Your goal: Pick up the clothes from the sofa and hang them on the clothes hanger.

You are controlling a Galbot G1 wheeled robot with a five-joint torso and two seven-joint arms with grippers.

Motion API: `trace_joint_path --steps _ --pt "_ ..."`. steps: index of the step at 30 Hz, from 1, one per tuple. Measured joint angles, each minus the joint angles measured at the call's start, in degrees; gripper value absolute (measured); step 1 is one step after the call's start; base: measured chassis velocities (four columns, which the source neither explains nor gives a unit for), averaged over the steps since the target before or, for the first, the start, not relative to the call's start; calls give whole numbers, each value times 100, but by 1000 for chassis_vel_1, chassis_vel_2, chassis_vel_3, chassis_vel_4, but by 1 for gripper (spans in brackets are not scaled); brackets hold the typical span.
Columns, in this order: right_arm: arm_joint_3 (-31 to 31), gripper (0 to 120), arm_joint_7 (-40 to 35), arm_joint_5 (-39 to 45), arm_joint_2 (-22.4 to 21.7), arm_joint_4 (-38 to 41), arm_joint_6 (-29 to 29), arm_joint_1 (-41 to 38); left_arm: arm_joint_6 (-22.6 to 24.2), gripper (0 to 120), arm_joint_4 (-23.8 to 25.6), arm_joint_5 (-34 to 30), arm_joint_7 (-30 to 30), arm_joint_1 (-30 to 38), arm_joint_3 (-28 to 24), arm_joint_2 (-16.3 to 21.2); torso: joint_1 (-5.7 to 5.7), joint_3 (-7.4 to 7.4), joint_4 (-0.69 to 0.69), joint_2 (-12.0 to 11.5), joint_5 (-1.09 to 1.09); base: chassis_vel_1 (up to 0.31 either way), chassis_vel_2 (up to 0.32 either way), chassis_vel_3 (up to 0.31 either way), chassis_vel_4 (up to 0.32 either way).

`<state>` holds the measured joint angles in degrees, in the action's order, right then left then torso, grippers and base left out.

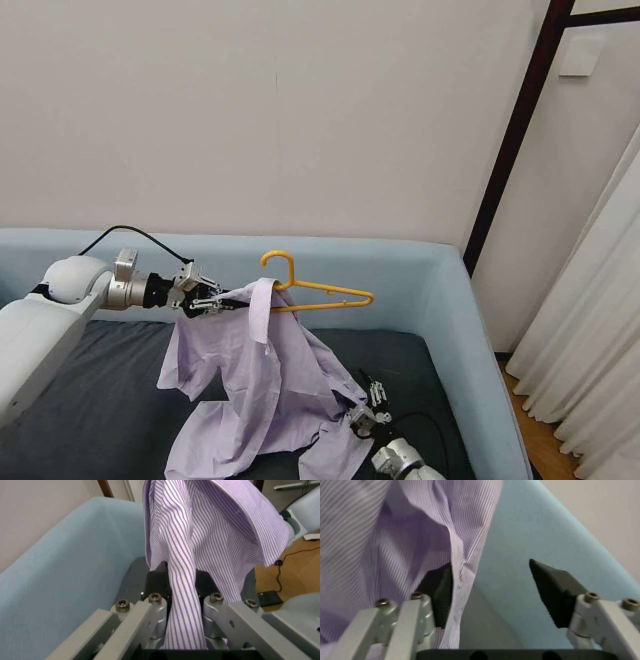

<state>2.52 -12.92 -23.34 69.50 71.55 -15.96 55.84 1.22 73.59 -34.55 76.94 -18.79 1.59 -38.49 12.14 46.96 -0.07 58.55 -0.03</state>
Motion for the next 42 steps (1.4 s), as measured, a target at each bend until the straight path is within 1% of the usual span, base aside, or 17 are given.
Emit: trace_joint_path --steps 2,3,6,9,10,12,13,14,16,19,22,23,26,28,29,33,42 --pt "-44 47 220 587 -62 56 -199 -27 -13 6 -17 10 -1 -23 21 -13 0 0 0 0 0 0 0 0 0" --pt "-44 47 220 587 -62 56 -199 -27 -13 6 -17 10 -1 -23 21 -13 0 0 0 0 0 0 0 0 0" --pt "-68 33 509 1185 -157 110 -190 -46 -17 6 -9 14 -5 -37 30 -45 0 0 0 0 0 0 0 0 0" --pt "-92 26 660 1316 -187 109 -185 -44 -17 6 10 14 -11 -37 30 -53 0 0 -1 0 0 0 0 0 0" --pt "-113 19 769 1357 -205 104 -185 -28 -17 6 26 15 -16 -37 30 -53 0 0 -1 0 0 0 0 0 0" --pt "-127 12 871 1386 -213 100 -190 1 -17 6 44 14 -28 -46 31 -37 0 0 -1 0 0 0 0 0 0" --pt "-127 12 871 1386 -213 100 -190 1 -17 6 44 14 -28 -46 31 -37 0 0 -1 0 0 0 0 0 0" --pt "-138 5 909 1413 -215 99 -205 15 -17 6 55 14 -30 -63 36 -16 0 0 -1 0 1 0 0 0 0" --pt "-153 0 974 1548 -216 113 -251 40 -17 6 72 10 -31 -101 63 23 0 0 1 0 1 0 0 0 0" --pt "-133 0 1079 2052 -260 249 -307 63 -19 6 83 3 -31 -153 107 52 0 0 1 0 0 0 0 0 0" --pt "-59 0 1236 3932 -431 778 -248 76 -66 6 91 -52 -14 -227 155 76 -1 0 1 0 0 0 0 0 0" --pt "-59 0 1236 3932 -431 778 -248 76 -66 6 91 -52 -14 -227 155 76 -1 0 1 0 0 0 0 0 0" --pt "-180 0 1533 5948 -570 1290 -231 -37 -106 6 93 -150 8 -282 174 66 -1 0 1 0 1 0 0 0 0" --pt "-405 0 1786 6998 -652 1522 -280 -154 -126 6 95 -220 11 -307 176 50 -1 0 2 0 -1 0 0 0 0" --pt "-405 0 1786 6998 -652 1522 -280 -154 -126 6 95 -220 11 -307 176 50 -1 0 2 0 -1 0 0 0 0" --pt "-821 0 2063 8207 -832 1706 -302 -365 -143 6 65 -311 185 -297 176 25 -1 0 -1 0 1 0 0 0 0" --pt "-1259 0 2363 8899 -969 2042 -310 -563 -148 6 -22 -81 543 -251 179 1 -1 1 1 0 1 0 0 0 0"
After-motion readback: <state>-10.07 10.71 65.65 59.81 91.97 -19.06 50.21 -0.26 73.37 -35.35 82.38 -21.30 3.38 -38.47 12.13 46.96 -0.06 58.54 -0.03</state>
